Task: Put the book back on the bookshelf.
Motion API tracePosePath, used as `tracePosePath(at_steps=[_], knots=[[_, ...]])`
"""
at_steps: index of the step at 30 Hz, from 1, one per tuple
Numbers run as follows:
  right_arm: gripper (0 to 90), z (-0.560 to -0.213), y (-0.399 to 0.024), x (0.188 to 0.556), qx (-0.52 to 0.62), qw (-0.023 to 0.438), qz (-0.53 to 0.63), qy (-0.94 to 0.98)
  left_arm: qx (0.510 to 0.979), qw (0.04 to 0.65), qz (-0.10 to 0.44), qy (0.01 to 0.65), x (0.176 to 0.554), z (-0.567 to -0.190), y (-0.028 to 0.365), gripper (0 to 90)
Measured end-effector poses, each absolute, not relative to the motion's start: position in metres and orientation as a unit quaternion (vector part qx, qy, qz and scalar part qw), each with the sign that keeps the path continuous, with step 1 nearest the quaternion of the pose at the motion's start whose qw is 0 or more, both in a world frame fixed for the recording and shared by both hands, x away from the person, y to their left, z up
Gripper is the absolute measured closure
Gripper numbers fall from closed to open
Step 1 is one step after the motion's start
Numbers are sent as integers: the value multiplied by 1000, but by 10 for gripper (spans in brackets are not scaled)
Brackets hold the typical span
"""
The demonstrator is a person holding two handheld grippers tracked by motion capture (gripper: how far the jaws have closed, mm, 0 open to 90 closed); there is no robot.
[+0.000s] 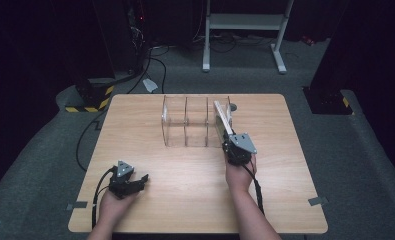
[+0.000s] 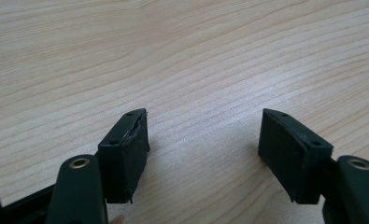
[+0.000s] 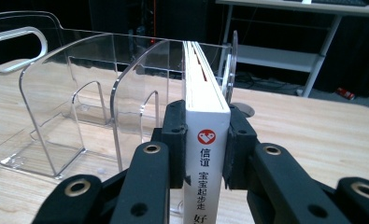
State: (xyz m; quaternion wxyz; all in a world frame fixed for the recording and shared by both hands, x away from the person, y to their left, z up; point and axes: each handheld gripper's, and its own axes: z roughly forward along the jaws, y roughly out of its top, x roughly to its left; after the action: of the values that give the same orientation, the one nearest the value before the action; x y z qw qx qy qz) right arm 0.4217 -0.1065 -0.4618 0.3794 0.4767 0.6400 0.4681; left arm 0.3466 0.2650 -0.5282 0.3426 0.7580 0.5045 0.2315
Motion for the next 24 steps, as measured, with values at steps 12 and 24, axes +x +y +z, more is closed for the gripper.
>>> tracePosePath(at_steps=[12, 24], knots=[[736, -470, -103, 411, 487, 376, 456, 643, 759, 343, 232, 503, 346, -528, 265, 340], [700, -473, -106, 409, 489, 357, 466, 645, 758, 344, 232, 504, 346, -528, 265, 340]])
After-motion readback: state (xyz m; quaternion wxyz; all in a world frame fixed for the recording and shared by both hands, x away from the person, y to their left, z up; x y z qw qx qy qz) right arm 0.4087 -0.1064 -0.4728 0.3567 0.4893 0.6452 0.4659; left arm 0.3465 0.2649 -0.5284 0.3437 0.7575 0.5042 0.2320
